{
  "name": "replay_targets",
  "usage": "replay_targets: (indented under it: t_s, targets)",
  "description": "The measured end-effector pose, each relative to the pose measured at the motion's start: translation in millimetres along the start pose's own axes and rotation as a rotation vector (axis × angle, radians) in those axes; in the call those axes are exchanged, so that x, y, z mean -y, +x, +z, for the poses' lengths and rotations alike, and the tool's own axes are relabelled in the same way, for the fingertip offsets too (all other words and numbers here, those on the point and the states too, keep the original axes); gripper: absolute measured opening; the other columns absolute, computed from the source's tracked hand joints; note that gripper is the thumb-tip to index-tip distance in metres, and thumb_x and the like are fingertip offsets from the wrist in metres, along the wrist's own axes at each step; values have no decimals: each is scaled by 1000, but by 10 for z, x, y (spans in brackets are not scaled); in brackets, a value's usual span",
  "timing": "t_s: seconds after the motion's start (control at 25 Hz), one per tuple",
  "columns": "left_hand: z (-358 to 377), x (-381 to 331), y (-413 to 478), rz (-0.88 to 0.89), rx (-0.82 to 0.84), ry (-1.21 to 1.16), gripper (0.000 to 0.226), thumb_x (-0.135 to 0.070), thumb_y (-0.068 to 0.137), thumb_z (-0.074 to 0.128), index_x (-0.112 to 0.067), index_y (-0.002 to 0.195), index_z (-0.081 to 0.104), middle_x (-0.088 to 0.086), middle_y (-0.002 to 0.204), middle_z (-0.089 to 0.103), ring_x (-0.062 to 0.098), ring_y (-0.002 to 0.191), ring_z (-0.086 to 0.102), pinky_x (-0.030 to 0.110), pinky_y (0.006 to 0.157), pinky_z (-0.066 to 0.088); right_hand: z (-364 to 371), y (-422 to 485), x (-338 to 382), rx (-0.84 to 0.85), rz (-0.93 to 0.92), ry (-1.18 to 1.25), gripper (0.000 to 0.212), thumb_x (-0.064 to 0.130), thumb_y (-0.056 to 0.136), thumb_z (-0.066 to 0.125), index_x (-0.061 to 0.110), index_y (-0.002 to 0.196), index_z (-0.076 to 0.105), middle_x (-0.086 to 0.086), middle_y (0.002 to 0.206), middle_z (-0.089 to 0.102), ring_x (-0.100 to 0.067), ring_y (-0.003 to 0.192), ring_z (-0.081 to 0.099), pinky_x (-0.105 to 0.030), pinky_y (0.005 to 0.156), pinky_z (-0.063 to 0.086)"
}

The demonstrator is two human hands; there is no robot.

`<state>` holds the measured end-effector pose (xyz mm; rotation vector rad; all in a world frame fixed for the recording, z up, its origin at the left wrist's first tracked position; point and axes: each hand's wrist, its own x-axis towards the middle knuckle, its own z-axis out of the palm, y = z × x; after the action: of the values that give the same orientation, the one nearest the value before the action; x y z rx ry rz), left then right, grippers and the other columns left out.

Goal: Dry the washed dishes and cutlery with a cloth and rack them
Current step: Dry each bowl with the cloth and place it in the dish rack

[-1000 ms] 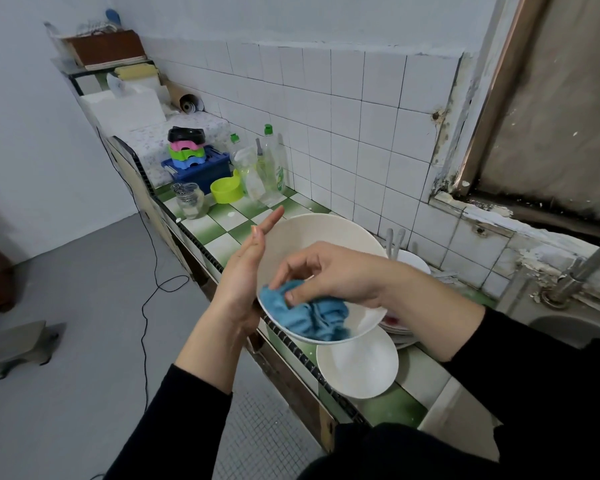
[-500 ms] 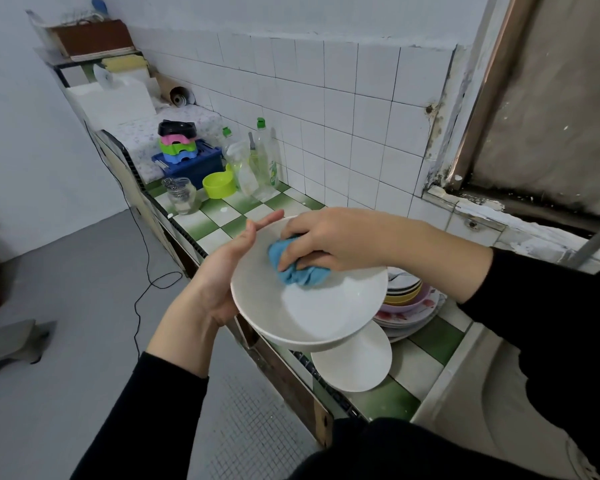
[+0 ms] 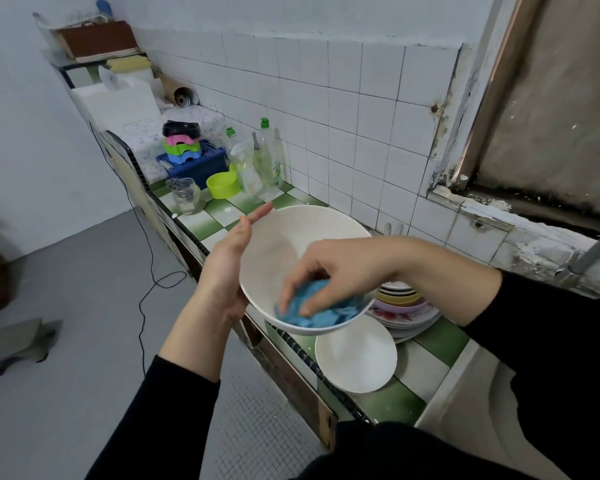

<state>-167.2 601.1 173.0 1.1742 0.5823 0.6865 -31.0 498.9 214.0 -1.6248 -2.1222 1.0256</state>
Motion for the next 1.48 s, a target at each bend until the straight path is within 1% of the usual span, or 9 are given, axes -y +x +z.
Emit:
replay_targets:
  t_s: [0.12,0.28,0.52,0.64,0.76,1.0,1.16,1.32,1.48]
  targets:
    - [-15,-44,-34,59,-32,86,33,-34,104,31,-32,114,63,-9,96,74,12,84,68,27,70,56,-189,-79,-66,23,200,-527,29,14,88,62,33,108,72,15,85,64,-1,79,56,-20,75,46]
    - [150,-1,-59,73,-6,135,33,-32,105,32,-33,115,63,2,113,71,20,99,69,35,82,55,-71,150,-126,-461,203,-384,29,17,90,64,28,117,69,15,97,64,-7,96,56,-15,83,40]
    - [69,-91,-124,165,-40,184,31,-30,103,37,-34,123,61,-11,101,73,8,96,68,26,84,55,55,97,-128,18,128,-224,26,14,84,70,26,107,72,5,103,71,-8,90,61,-19,82,47]
    - [99,-77,-149,230,-34,216,30,-26,103,38,-31,123,60,-14,99,72,-1,91,66,18,78,53,-25,114,-209,-332,275,-449,30,12,87,63,26,112,71,3,106,70,-13,100,58,-15,79,39]
    - [242,-36,-138,270,-33,259,28,-24,103,39,-32,119,61,-9,103,71,3,96,65,19,85,52,125,286,-227,-755,154,-7,28,9,84,68,23,109,72,7,103,72,-4,96,61,-13,89,42]
    - [117,-76,-85,266,-124,194,26,-26,102,44,-34,111,67,-9,117,69,9,109,62,35,99,47,81,55,-274,-131,43,-114,28,6,82,70,24,103,74,12,96,70,2,82,59,-11,81,45]
    - [187,43,-119,269,-109,203,25,-23,102,45,-33,111,65,-16,104,72,7,98,65,30,89,53,48,60,-400,-434,217,-337,31,9,85,63,25,109,73,8,95,67,-2,77,57,-2,71,36]
    - [254,126,-114,307,-54,217,26,-33,94,50,-36,114,66,0,119,69,16,116,62,36,99,48,198,295,-416,-950,201,444,22,10,87,68,24,104,72,-4,100,74,-10,85,67,-24,89,53]
    - [209,162,-107,268,-126,243,25,-36,97,47,-41,113,67,6,122,67,20,118,59,29,100,47,380,313,-277,-528,21,841,22,-3,92,56,13,105,63,-13,95,69,-13,80,67,-25,82,55]
